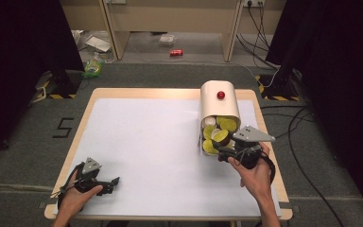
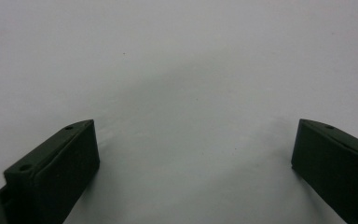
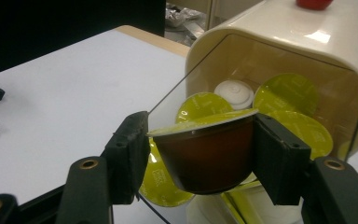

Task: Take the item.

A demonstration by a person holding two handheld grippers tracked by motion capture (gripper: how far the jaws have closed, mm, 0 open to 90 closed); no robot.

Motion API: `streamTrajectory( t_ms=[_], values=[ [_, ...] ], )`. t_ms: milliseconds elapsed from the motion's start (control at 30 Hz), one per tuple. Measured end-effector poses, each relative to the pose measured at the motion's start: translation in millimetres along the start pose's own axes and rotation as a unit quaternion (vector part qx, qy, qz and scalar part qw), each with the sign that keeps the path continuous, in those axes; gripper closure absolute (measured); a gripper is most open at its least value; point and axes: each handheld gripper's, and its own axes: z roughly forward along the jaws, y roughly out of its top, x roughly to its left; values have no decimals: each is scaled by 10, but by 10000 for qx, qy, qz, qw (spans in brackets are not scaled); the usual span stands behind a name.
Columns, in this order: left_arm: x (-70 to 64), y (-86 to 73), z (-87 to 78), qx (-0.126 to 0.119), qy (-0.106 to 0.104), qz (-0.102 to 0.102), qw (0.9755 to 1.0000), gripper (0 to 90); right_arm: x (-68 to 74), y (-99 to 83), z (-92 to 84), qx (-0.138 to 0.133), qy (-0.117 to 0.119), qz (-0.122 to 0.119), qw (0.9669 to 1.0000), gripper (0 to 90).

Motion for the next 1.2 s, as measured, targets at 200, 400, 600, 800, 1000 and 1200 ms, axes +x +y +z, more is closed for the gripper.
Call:
streamTrajectory(
  t_ms=[200,400,600,800,1000,1200],
  values=[
    [-1,0,0,0,2,-2,10000,0,-59,-22,-111,-118,-90,61,9999,411],
    [0,0,0,-1,2,0,10000,0,-101,-29,-202,-214,-129,128,9996,411],
    [1,0,0,0,2,4,10000,0,-118,-34,-280,-272,-205,121,9993,411],
    [0,0,0,-2,1,1,10000,0,-181,-67,-356,-315,-304,205,9988,411],
    [0,0,0,-1,2,2,10000,0,-244,-110,-431,-369,-419,267,9981,411],
    [1,0,0,0,2,2,10000,0,-318,-162,-530,-459,-492,345,9971,411]
  ],
)
